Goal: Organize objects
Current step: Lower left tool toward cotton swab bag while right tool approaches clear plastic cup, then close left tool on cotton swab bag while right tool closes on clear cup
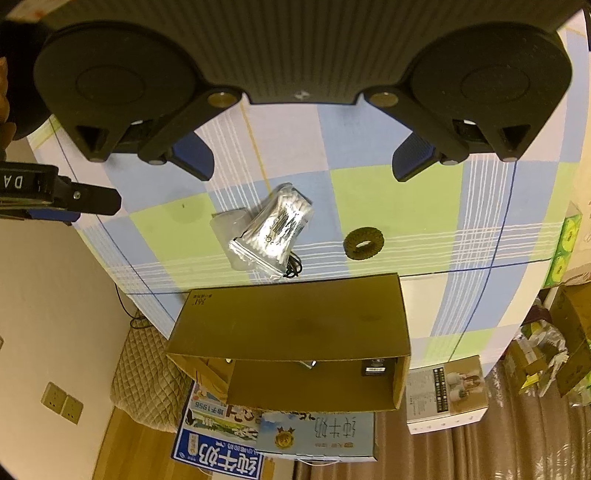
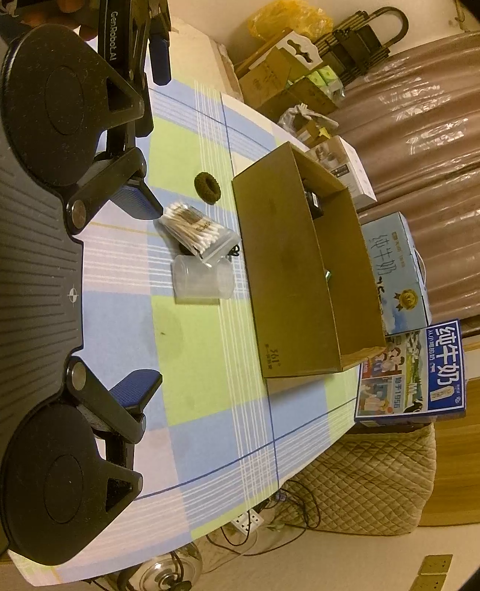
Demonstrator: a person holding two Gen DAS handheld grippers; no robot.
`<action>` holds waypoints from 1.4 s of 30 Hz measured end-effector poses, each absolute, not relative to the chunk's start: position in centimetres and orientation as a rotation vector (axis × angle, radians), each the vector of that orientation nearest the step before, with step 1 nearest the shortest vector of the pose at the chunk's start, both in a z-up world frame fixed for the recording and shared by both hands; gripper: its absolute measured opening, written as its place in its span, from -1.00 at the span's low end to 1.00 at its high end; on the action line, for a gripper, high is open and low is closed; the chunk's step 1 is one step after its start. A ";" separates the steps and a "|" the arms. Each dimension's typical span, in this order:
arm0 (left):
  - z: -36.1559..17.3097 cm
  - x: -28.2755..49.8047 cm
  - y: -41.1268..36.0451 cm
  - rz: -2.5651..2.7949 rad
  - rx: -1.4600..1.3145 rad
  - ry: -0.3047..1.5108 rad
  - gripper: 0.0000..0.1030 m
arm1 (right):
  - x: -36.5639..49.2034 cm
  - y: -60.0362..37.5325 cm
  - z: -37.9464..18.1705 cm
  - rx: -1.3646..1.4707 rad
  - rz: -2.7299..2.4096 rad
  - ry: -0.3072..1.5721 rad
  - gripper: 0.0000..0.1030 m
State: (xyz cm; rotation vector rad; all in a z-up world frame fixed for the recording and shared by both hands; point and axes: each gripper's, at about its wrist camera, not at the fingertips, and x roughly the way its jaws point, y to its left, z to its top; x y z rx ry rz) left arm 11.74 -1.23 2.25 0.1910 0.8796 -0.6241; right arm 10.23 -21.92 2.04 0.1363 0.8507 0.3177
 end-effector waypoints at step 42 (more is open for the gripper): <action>-5.6 21.6 -10.5 -0.870 0.438 0.966 -0.55 | 18.8 -20.7 -6.4 0.123 0.368 0.909 0.40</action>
